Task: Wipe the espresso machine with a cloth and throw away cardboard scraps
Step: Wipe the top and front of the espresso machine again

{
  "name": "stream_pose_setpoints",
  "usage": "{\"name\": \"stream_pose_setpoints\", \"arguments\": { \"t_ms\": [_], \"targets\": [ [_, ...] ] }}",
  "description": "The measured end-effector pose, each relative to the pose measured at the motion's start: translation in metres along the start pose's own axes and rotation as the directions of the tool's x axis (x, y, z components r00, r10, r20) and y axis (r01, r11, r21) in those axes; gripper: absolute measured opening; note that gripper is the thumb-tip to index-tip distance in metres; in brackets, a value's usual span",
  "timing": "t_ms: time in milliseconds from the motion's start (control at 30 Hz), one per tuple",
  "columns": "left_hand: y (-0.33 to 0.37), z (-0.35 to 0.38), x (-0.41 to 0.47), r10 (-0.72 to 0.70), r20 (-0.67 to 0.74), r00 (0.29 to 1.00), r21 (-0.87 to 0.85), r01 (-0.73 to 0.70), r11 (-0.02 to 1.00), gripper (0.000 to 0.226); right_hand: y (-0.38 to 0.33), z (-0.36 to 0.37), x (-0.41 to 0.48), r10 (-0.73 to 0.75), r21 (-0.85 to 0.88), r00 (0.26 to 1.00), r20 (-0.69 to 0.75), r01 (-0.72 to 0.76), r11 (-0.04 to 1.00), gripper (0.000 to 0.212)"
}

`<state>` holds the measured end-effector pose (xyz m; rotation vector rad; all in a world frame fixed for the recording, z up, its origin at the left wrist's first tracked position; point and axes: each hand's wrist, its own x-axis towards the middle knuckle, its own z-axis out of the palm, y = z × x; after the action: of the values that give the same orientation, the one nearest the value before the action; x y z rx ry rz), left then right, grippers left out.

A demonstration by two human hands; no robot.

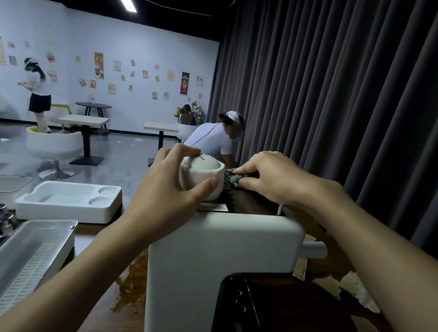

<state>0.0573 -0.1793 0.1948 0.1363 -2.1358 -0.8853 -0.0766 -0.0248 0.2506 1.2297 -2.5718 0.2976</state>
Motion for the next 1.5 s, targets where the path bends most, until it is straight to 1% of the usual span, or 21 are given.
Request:
{"name": "stream_pose_setpoints", "arguments": {
  "t_ms": [200,300,533,600,700,833,933,1067,1300,1433,1500],
  "targets": [
    [0.001,-0.001,-0.001,-0.021,0.002,1.0,-0.022,0.021,1.0,0.046,0.001,0.002,-0.003,0.029,-0.084,0.995,0.091,-0.021,0.996,0.042],
    [0.001,-0.001,-0.002,-0.024,0.0,1.0,-0.014,0.024,1.0,0.049,0.0,-0.003,-0.018,0.018,-0.058,0.992,0.125,-0.01,0.998,0.044],
    [0.002,-0.002,-0.003,-0.007,0.023,1.0,0.0,0.007,1.0,0.05,-0.019,-0.019,-0.069,-0.064,-0.068,0.995,0.077,0.069,0.995,0.044],
    [0.0,-0.002,-0.003,-0.002,0.036,0.999,-0.004,0.002,1.0,0.051,-0.028,-0.025,-0.086,-0.102,-0.081,0.993,0.057,0.107,0.991,0.041],
    [-0.002,-0.003,-0.005,-0.033,0.066,0.997,-0.07,0.037,0.997,0.055,-0.031,-0.024,-0.093,-0.152,-0.122,0.987,0.048,0.157,0.98,0.041],
    [-0.005,-0.002,-0.006,-0.028,0.069,0.997,-0.091,0.034,0.995,0.06,-0.023,-0.011,-0.072,-0.1,-0.165,0.984,0.151,0.125,0.978,0.045],
    [-0.007,-0.001,-0.006,-0.022,0.067,0.998,-0.089,0.028,0.996,0.059,-0.017,-0.002,-0.046,-0.06,-0.106,0.975,0.215,0.085,0.991,0.048],
    [-0.009,-0.001,-0.005,-0.01,0.063,0.998,-0.089,0.015,0.996,0.058,-0.013,0.001,-0.011,-0.018,-0.106,0.96,0.28,0.05,0.993,0.047],
    [-0.012,-0.001,-0.003,-0.006,0.065,0.998,-0.098,0.012,0.995,0.055,-0.018,0.003,0.01,0.015,-0.111,0.952,0.304,0.02,0.994,0.043],
    [-0.011,-0.002,-0.003,0.0,0.07,0.998,-0.089,0.006,0.996,0.056,-0.02,-0.008,-0.01,0.003,-0.093,0.945,0.328,0.029,0.995,0.047],
    [-0.012,-0.002,-0.004,0.006,0.073,0.997,-0.083,0.0,0.997,0.054,-0.021,-0.013,-0.027,-0.022,-0.101,0.953,0.302,0.055,0.993,0.049]
  ]
}}
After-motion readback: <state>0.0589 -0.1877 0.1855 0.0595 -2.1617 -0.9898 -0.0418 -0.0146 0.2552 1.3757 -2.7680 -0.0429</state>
